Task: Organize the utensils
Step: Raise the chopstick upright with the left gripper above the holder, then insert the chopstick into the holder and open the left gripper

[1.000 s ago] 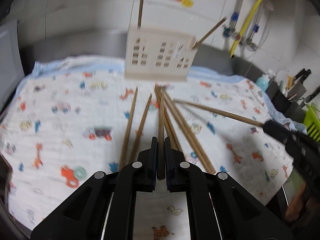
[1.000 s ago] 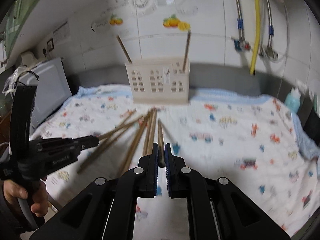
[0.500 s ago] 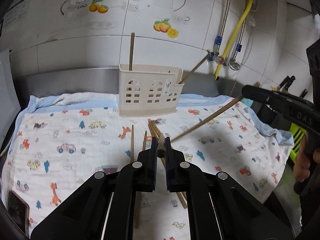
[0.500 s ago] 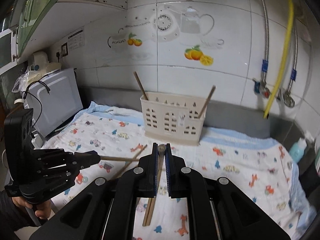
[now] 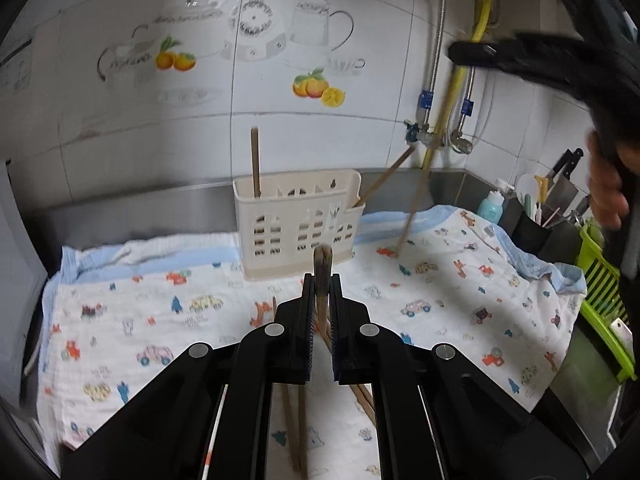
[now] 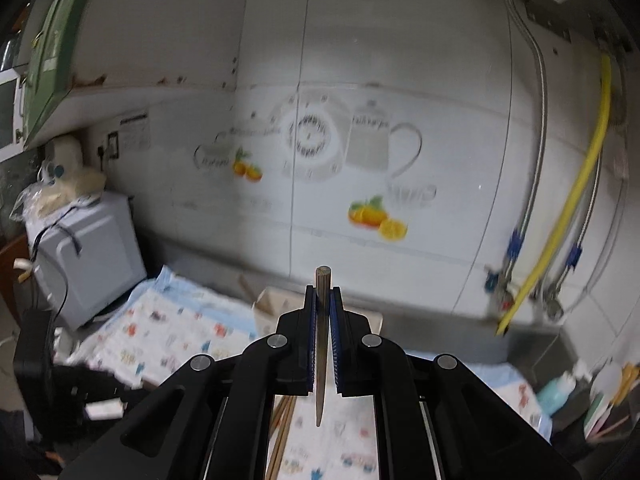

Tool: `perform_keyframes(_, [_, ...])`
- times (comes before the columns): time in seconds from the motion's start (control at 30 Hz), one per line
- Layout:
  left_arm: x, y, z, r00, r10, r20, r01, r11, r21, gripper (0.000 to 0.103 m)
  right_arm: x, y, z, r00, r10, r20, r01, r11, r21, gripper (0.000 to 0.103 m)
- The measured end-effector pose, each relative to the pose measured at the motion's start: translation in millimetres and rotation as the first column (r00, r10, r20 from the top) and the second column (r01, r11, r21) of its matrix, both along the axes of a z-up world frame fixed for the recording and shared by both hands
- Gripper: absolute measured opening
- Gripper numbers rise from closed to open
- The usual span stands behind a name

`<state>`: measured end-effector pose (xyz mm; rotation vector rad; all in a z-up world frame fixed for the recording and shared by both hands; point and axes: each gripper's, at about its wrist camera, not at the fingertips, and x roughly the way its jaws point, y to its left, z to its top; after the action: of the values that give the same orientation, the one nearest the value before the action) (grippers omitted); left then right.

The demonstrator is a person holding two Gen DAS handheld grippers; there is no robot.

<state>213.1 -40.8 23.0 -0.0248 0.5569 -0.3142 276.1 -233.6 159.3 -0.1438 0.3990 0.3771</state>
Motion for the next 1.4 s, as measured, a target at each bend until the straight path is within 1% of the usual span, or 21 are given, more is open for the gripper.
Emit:
perform_keyframes(0.07, [2.6,-0.4,5.5,1.0,-0.003,0.014,0.003,1.0,0.008,0.006,14.4,1.4,8.9,1.0,-0.001,0.01,0.001,0.999,0.033,0.007])
perform_keyframes(0.13, [6.4,-0.6,11.5,1.0,-0.009,0.023,0.009,1.0,0.007,0.006,31.7,6.0,15.1,0.999,-0.032,0.035,0.031,0.999,0.033,0.007])
perform_keyframes(0.23, [12.7,-2.6,19.2,0.999,-0.019,0.034,0.019,1.0,0.01,0.006,55.3,9.6,16.6,0.997,-0.063,0.049,0.061,0.997,0.044,0.007])
perform_keyframes(0.33, [18.8,-5.0,29.6,0.998,-0.032,0.053,0.032,0.999,0.007,0.006,76.4,8.2,12.1,0.994,-0.091,0.053,0.088,0.994,0.065,0.007])
perform_keyframes(0.4, [23.8,-6.8,39.1,0.996,-0.037,0.076,0.036,0.999,0.013,0.006,89.4,6.7,6.4,0.993,-0.105,0.051,0.101,0.992,0.077,0.007])
perform_keyframes(0.53, [34.1,-9.6,60.7,0.991,-0.042,0.128,0.04,0.999,0.019,0.006,109.7,6.4,-10.4,0.99,-0.135,0.048,0.132,0.989,0.07,0.007])
perform_keyframes(0.67, [44.3,-13.1,87.0,0.979,-0.03,0.201,0.025,0.999,0.024,0.006,128.7,5.7,-31.5,0.991,-0.133,0.004,0.133,0.989,0.067,0.007])
perform_keyframes(0.83, [61.1,-20.5,112.2,0.962,-0.001,0.273,-0.01,0.999,0.042,0.006,135.6,10.1,-54.4,0.993,-0.118,-0.031,0.119,0.992,0.048,0.007])
perform_keyframes(0.93, [71.8,-22.9,121.4,0.952,0.02,0.305,-0.038,0.998,0.052,0.006,138.6,12.4,-64.3,0.993,-0.108,-0.053,0.11,0.993,0.036,0.007])
perform_keyframes(1.07, [86.1,-23.1,129.8,0.938,0.05,0.342,-0.075,0.995,0.062,0.006,139.7,15.6,-72.7,0.993,-0.098,-0.064,0.099,0.995,0.012,0.007])
perform_keyframes(1.17, [98.7,-23.6,129.8,0.935,0.073,0.346,-0.103,0.992,0.068,0.006,140.3,15.8,-75.9,0.993,-0.098,-0.065,0.099,0.995,0.004,0.007])
perform_keyframes(1.4, [130.8,-14.9,114.5,0.946,0.121,0.302,-0.141,0.989,0.048,0.006,139.9,13.1,-78.1,0.994,-0.092,-0.065,0.092,0.996,0.008,0.007])
